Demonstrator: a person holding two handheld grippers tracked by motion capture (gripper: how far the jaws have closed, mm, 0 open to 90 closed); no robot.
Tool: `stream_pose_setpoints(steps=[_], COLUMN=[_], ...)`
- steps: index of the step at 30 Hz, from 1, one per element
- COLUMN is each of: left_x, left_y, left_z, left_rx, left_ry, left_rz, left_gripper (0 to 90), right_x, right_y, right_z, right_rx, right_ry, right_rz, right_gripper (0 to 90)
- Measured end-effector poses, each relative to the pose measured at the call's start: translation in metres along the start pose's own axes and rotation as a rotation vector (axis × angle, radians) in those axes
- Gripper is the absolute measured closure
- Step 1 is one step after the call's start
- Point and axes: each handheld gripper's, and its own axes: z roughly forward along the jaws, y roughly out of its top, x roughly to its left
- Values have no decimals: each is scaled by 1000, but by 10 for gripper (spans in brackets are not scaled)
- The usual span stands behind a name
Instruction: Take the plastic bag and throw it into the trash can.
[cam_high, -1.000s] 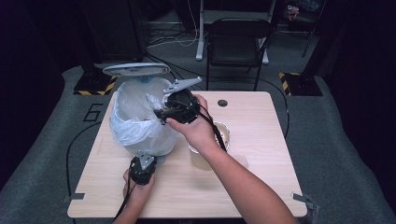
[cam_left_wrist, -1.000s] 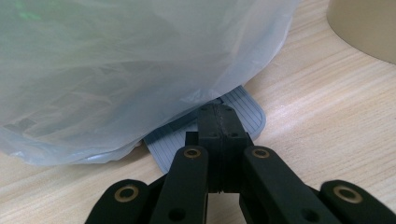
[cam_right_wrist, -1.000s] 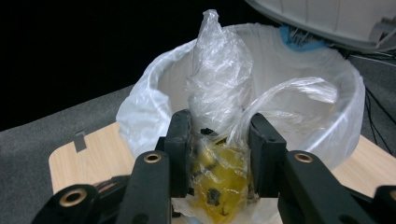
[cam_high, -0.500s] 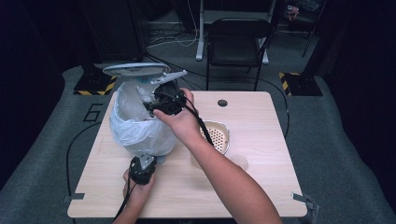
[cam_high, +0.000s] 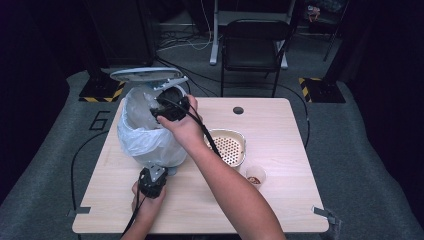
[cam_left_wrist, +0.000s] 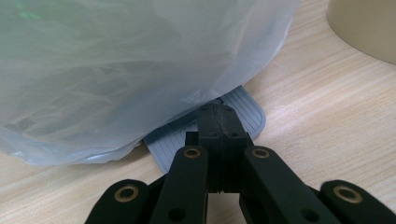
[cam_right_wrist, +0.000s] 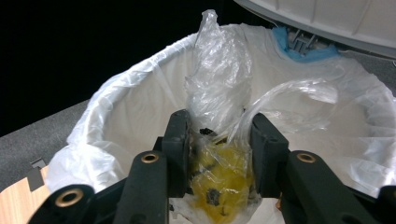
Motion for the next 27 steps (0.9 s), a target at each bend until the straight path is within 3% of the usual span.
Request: stream_pose_setpoints(steps=[2,5,7,17,27], left_x=[0,0,0,0,0], left_y=[0,0,0,0,0], left_z=[0,0,0,0,0], left_rx=[1,1,1,2,2], left_ry=[1,1,1,0,0], left_rz=[2,2,4,3,5], left_gripper=[900,900,900,900,900], right_x=[-1,-2,-2,3,10], right_y=[0,-1,-1,-2,-17], right_z=[2,6,6,-7,-56], right_rx=[-5,7,7,8,-45], right_ry=[-7,-20,-29,-28,-14], right_rz=[7,26,27,3,-38], right_gripper=[580,436,398,404,424])
